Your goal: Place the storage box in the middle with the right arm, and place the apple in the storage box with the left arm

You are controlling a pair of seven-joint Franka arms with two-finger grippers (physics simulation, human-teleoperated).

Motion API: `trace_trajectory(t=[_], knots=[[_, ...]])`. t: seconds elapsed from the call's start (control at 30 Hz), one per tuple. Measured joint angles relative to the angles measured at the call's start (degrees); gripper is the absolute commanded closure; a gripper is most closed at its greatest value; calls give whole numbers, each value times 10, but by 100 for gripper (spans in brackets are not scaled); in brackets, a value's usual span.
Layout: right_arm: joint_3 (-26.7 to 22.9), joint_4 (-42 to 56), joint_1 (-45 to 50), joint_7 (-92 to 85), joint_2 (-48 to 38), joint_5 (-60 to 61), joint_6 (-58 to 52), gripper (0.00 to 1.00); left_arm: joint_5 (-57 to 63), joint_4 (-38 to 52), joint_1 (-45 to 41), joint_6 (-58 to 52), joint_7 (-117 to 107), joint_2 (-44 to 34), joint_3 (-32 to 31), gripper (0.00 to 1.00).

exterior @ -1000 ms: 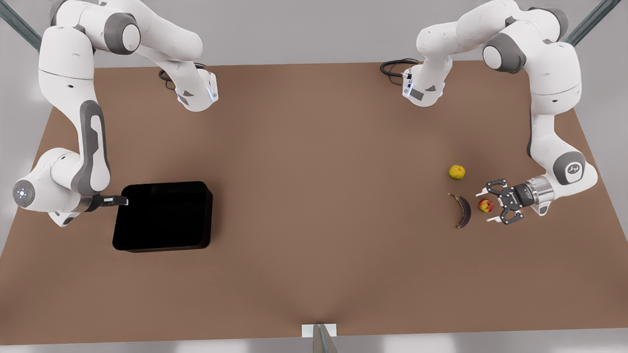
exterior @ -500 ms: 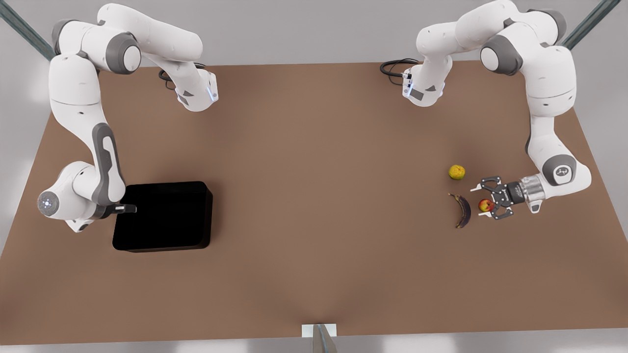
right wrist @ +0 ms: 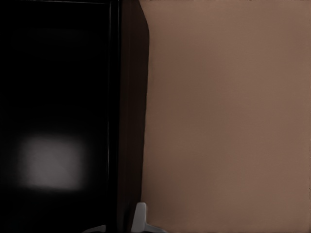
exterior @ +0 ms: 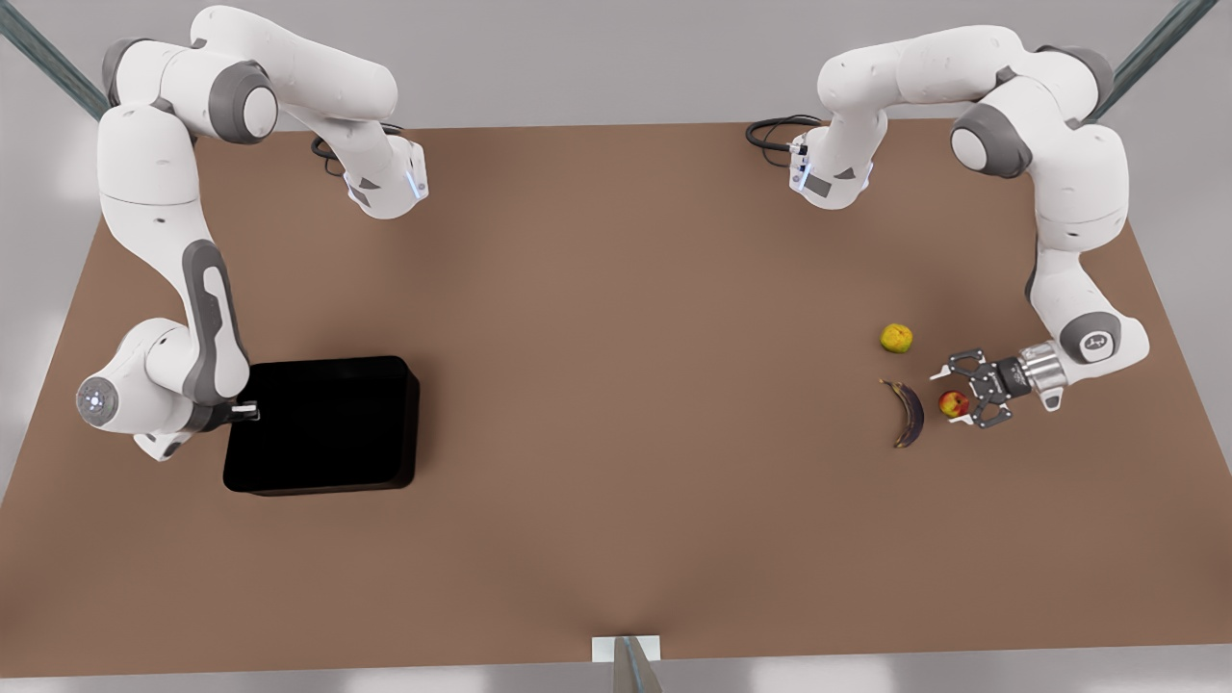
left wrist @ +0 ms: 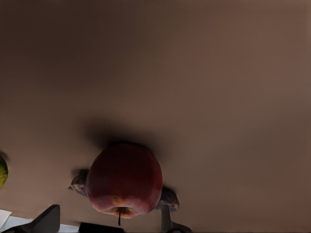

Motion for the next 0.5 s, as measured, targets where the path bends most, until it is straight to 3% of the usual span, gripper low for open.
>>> trace_trajectory(t=[0.2, 0.27, 0.37, 0.5], knots=[[3, 13, 43, -79, -28, 117, -40, 79, -48, -3, 20, -34, 45, 25, -1, 0], [4, 39, 116, -9, -32, 150, -62, 79, -59, 3, 32, -41, 46, 35, -1, 0], [5, 153, 258, 139, -9, 151, -118, 79, -69, 5, 37, -43, 64, 45, -2, 0], [119, 261, 305, 236, 62, 143, -133, 79, -86, 0, 40, -59, 87, 55, -6, 0]])
